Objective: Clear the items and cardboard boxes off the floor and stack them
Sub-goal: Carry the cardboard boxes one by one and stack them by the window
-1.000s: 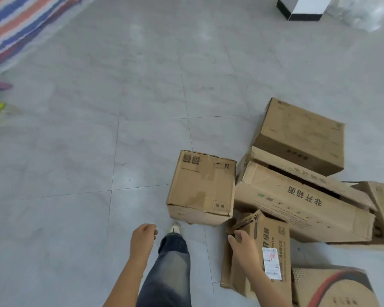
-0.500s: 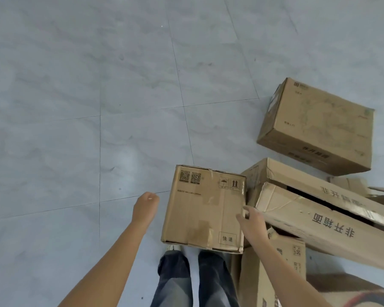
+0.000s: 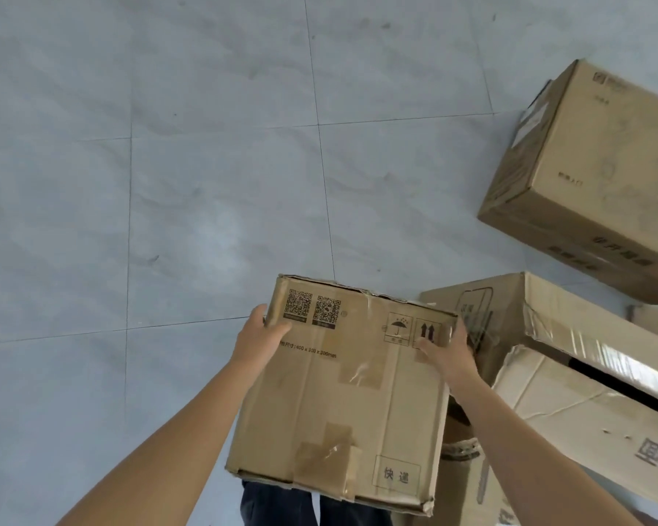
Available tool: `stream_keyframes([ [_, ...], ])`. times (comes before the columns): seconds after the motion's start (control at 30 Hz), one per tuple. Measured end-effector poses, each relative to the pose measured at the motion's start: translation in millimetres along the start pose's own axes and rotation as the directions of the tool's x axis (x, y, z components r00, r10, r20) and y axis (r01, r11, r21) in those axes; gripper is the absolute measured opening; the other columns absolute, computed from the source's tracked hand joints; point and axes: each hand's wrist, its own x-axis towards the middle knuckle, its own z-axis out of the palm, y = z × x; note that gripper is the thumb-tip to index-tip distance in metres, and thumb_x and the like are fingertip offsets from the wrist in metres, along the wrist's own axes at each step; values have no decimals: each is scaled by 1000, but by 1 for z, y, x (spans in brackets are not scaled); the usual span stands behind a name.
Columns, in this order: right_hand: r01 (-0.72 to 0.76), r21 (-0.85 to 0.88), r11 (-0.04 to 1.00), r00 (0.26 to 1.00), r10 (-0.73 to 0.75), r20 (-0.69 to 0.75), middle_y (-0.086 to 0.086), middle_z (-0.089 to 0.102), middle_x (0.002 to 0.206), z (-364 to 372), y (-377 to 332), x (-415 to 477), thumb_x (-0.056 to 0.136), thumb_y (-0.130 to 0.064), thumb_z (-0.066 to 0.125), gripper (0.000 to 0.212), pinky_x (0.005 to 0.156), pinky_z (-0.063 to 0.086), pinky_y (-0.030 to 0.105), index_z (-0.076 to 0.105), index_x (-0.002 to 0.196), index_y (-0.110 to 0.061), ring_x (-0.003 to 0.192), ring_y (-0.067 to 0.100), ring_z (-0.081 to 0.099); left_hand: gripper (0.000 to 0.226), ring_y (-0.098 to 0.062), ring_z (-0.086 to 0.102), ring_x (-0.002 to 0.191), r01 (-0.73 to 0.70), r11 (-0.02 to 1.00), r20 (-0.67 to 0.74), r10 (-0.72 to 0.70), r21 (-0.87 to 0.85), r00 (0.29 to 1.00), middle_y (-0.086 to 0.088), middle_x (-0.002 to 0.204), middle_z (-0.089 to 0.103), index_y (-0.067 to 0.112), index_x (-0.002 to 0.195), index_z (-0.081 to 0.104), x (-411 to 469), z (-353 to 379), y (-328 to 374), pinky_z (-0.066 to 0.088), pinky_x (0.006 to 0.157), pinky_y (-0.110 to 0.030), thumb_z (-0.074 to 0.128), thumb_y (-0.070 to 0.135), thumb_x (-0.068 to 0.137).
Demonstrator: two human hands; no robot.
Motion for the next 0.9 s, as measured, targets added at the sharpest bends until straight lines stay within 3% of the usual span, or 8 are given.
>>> stream_keyframes([
  [0.07,-27,108,994,1000,25,15,6,17,156,5,4,11,86,-21,66,94,107,29,45,-4,149,-26,137,33,29,55,-22,51,107,13,999,15,-12,-36,1000,3,107,53,15,126,42,10,6,-1,41,96,-36,60,37,78],
  [0.2,-20,221,975,999,26,-27,5,18,155,13,10,17,77,-21,75,107,109,31,49,-3,149,-31,138,31,29,90,-23,48,121,82,987,-19,-86,-138,996,6,131,50,21,138,37,23,4,-8,38,105,-46,66,50,57],
  [0.4,9,135,991,1000,-6,-24,8,22,149,20,-16,-7,69,-41,78,100,108,30,56,18,148,-24,134,36,30,61,-21,56,110,43,942,-106,-83,-333,991,3,115,61,30,114,53,-13,-21,-11,44,98,-50,70,44,57],
  [0.53,165,161,973,985,-171,28,6,27,143,10,-56,-50,74,-49,71,86,108,30,53,27,144,-26,131,32,33,25,-13,59,97,-122,858,-269,-20,-498,963,10,101,60,37,94,53,-65,-54,-6,47,94,-44,67,19,84],
  [0.6,256,211,943,962,-271,43,3,36,134,3,-85,-83,79,-53,61,69,107,34,49,37,137,-24,123,25,40,25,-10,59,92,-192,814,-350,-15,-549,937,11,98,60,35,99,54,-97,-77,0,48,91,-43,62,14,88],
  [0.7,376,227,899,919,-392,32,9,45,129,-8,-132,-140,86,-55,45,59,99,40,46,40,132,-19,115,25,47,32,-16,58,103,-279,750,-459,-37,-599,888,5,112,56,35,115,46,-151,-113,8,49,91,-45,59,19,91],
  [0.8,523,243,817,838,-545,27,11,47,124,-20,-175,-206,94,-44,40,42,84,37,34,42,123,-12,101,21,46,31,-10,56,98,-412,681,-591,-38,-605,805,2,119,52,35,119,42,-218,-141,11,48,80,-32,53,21,94],
  [0.9,632,277,724,737,-672,72,14,47,123,-26,-207,-277,95,-42,42,33,80,37,32,43,113,-15,95,20,46,27,-6,55,96,-531,602,-707,-80,-596,702,4,115,53,33,120,42,-289,-159,3,44,74,-24,47,21,97],
])
